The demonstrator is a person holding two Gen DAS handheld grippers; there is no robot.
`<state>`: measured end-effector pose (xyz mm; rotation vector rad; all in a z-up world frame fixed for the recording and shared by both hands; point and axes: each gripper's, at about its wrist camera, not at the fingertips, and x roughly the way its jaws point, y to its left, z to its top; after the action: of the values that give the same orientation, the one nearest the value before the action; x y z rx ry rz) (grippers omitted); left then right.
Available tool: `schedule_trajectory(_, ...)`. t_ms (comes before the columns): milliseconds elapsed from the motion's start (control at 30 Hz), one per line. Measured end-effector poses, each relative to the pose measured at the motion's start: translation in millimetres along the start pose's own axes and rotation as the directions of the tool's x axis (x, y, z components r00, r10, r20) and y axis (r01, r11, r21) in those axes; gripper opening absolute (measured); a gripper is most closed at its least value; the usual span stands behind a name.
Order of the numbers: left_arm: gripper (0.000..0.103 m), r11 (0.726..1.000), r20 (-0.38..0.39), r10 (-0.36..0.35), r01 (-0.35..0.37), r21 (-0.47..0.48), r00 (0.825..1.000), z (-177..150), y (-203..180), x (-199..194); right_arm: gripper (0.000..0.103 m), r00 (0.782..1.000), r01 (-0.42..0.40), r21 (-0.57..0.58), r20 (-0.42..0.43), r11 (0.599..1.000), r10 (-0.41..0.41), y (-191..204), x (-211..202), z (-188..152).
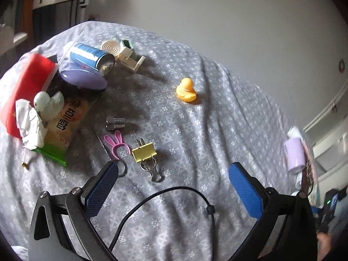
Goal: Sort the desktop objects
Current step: 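Grasp the lying white spray bottle with the right tool and stand it upright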
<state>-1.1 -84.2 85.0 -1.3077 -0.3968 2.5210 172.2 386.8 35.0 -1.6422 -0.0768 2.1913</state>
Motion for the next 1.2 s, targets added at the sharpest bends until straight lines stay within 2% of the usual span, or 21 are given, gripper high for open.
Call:
schedule_trajectory(67, 0.102, 1.0, 0.005, -0.007, 0.007, -0.002, 1.0, 1, 1, 3, 0.098, 0.999, 0.037, -0.071, -0.018, 0.997, -0.038, 4, 11, 6)
schedule_trajectory(167, 0.102, 1.0, -0.009, 0.003, -0.003, 0.013, 1.0, -1, 0, 10, 0.097, 1.0, -0.002, -0.058, -0.031, 0.998, 0.0, -1, 23, 12)
schedule_trajectory(233, 0.102, 1.0, -0.019, -0.001, 0.001, 0.019, 1.0, -2, -1, 13, 0.089, 0.999, -0.031, -0.027, -0.023, 0.999, 0.031, -6, 28, 15)
schedule_trajectory(300, 0.102, 1.0, -0.02, 0.004, -0.003, 0.01, 1.0, -1, 0, 15, 0.07, 0.999, -0.054, 0.014, -0.003, 0.998, 0.054, -12, 27, 14)
schedule_trajectory(367, 0.102, 1.0, -0.015, -0.001, 0.001, -0.002, 1.0, 0, 2, 14, 0.056, 0.997, -0.08, 0.033, 0.001, 0.996, 0.08, -14, 23, 12)
schedule_trajectory(467, 0.102, 1.0, -0.02, 0.0, -0.001, -0.019, 1.0, 0, 6, 13, 0.047, 0.988, -0.157, 0.064, 0.015, 0.986, 0.156, -16, 13, 2)
schedule_trajectory(567, 0.102, 0.999, -0.019, 0.012, -0.012, -0.04, 1.0, 0, 11, 11, 0.044, 0.949, -0.317, 0.162, 0.057, 0.935, 0.311, -29, -5, -10)
schedule_trajectory(667, 0.102, 0.997, -0.009, 0.022, -0.023, -0.067, 1.0, 0, 17, 7, 0.043, 0.911, -0.409, 0.233, 0.153, 0.882, 0.382, -54, -39, -23)
schedule_trajectory(733, 0.102, 0.996, -0.004, 0.024, -0.024, -0.088, 1.0, 1, 21, 5, 0.043, 0.902, -0.424, 0.26, 0.212, 0.868, 0.377, -74, -61, -31)
schedule_trajectory(867, 0.102, 0.994, -0.009, 0.019, -0.02, -0.112, 1.0, 0, 23, 7, 0.043, 0.9, -0.411, 0.372, 0.31, 0.832, 0.305, -130, -97, -47)
schedule_trajectory(900, 0.102, 0.994, -0.012, 0.022, -0.023, -0.109, 1.0, 0, 23, 8, 0.043, 0.906, -0.394, 0.411, 0.321, 0.822, 0.275, -145, -100, -44)
schedule_trajectory(1067, 0.102, 0.996, -0.026, 0.037, -0.039, -0.077, 0.999, -2, 18, 13, 0.043, 0.95, -0.3, 0.565, 0.254, 0.768, 0.184, -210, -71, -37)
schedule_trajectory(1200, 0.102, 0.996, -0.037, 0.049, -0.052, -0.078, 0.998, -2, 20, 18, 0.043, 0.971, -0.227, 0.612, 0.203, 0.758, 0.127, -235, -42, -11)
